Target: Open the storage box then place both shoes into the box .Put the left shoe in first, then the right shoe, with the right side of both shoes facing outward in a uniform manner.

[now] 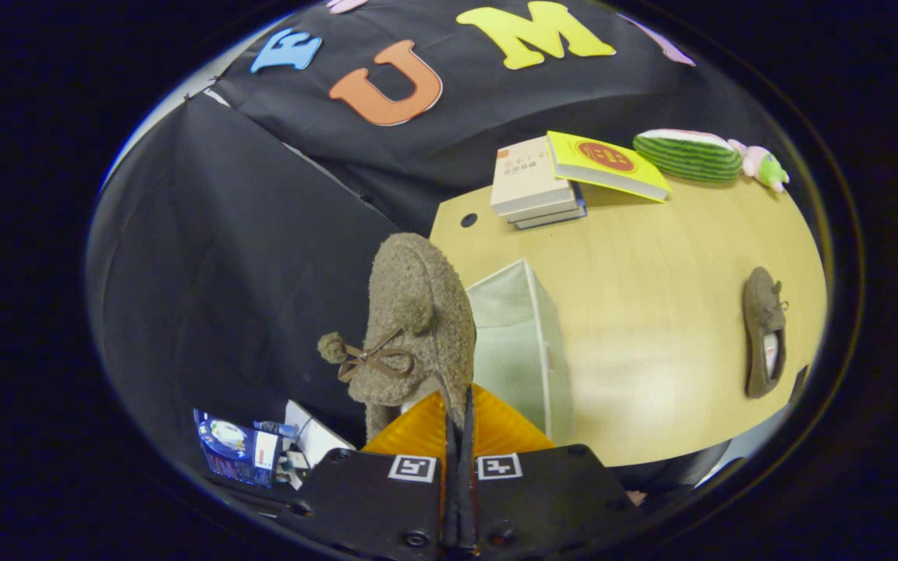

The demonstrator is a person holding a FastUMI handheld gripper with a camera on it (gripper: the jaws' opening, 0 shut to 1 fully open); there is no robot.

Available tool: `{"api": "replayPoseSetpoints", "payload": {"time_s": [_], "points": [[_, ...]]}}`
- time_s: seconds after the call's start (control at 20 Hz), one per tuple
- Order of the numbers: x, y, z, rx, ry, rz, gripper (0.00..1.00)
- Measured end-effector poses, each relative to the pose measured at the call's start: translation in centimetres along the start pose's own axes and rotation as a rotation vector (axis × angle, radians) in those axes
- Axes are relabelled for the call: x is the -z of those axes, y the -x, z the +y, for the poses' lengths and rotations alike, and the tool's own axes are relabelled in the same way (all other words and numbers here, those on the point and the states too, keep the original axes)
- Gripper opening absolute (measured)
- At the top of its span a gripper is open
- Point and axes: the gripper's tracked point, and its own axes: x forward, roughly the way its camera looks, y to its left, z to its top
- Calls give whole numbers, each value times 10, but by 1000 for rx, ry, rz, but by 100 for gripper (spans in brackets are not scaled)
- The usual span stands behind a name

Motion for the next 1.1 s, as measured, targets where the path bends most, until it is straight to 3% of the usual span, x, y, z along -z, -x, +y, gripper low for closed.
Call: {"api": "replayPoseSetpoints", "payload": {"time_s": [0.35,0.5,0.9,1.1], "points": [[20,-74,8,42,-54,67,6],[33,-101,-2,61,-134,77,6],[69,-143,-27,150,-155,178,6],[79,-151,-27,143,-156,208,8]]}}
